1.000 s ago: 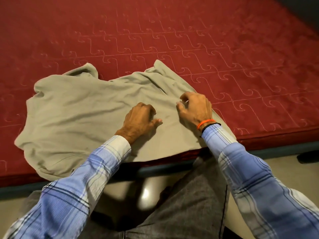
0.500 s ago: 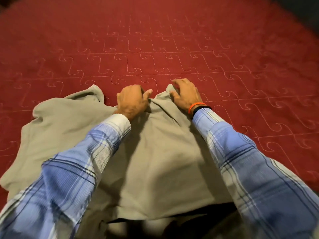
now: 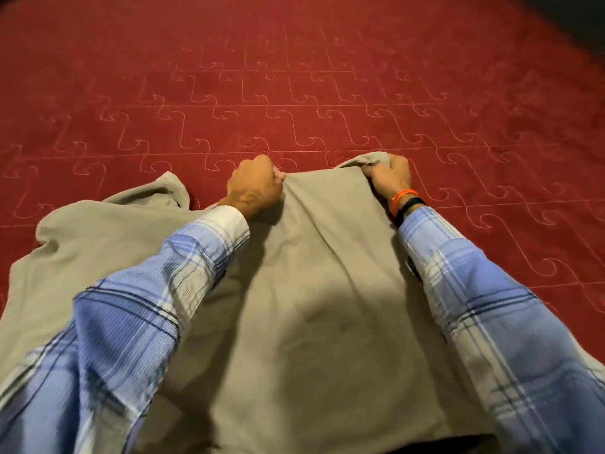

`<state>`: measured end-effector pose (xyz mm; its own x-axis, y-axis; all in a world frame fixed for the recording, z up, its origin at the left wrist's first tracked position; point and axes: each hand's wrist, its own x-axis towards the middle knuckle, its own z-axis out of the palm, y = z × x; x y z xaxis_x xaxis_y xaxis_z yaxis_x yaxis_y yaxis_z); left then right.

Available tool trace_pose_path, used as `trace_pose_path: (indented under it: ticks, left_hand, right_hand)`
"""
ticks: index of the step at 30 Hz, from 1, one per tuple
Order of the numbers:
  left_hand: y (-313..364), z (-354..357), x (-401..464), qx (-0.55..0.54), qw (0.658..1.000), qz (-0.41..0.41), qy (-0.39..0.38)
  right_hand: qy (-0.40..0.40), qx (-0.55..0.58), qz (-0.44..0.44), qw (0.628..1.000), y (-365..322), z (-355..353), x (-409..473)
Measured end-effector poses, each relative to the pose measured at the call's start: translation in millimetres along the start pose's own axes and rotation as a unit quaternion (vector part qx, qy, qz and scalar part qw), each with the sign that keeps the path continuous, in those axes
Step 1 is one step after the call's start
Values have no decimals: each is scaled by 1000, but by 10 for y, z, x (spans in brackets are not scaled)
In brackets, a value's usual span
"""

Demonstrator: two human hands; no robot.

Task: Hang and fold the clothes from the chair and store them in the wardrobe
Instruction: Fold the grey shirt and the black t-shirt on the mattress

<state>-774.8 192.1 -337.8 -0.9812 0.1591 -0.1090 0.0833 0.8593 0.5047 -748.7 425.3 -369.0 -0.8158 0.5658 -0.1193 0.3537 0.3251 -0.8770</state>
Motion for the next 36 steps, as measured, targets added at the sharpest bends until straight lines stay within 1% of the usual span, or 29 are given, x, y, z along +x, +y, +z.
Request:
trace_pose_path:
  ticks: [2,4,6,7,9,11,12,15,17,20,21,25,27,29,32,34,36]
  left_hand:
    - [23,9,59,-39,999,-2,-19]
    - [54,17,116,-19,997,10,-69]
    - [76,43,172,23,992,14,-121]
    - [78,63,203,30,991,15,-128]
    - [74,92,251,4,995,23,-100]
    - [75,110,287,-35,997,39,-64]
    - [75,117,308,-43,996,45,-66]
    - [107,105,342,1,991,41,-126]
    - [145,85,335,9,991,32,-129]
    - [190,31,331,-38,995,9,-97]
    - [197,23,350,-51,994,3,-97]
    - [203,-34,425,-70,991,-16,-110]
    - [183,-63,463,-81,986,-12,-146]
    - [162,-97,465,-68,980,0,-187]
    - [156,-103,474,-18,977,23,-210]
    - [183,-82,484,15,980,33,-196]
    - [216,-60,493,12,989,33,-147]
  right_hand:
    - [42,-15,12,999,-1,-93,-10]
    - [73,-28,18,997,63,-147,31]
    - [70,-44,13,997,106,-161,61]
    - [56,-53,9,997,114,-167,66]
    - [35,-64,11,997,136,-179,89]
    - [39,-68,21,997,166,-196,129]
    - [48,-72,27,996,182,-201,149]
    - [69,-81,44,993,227,-204,188]
    - [74,-71,54,993,251,-215,192]
    - [78,-55,49,994,268,-229,182]
    - [81,-58,43,994,270,-224,177]
    - [109,-53,43,992,294,-174,159]
    - [110,-57,55,991,292,-161,167]
    - [95,-74,62,991,258,-143,178]
    - [87,-108,60,988,210,-122,208]
    - [85,-96,57,990,215,-127,218]
    - [88,-61,52,993,229,-148,219]
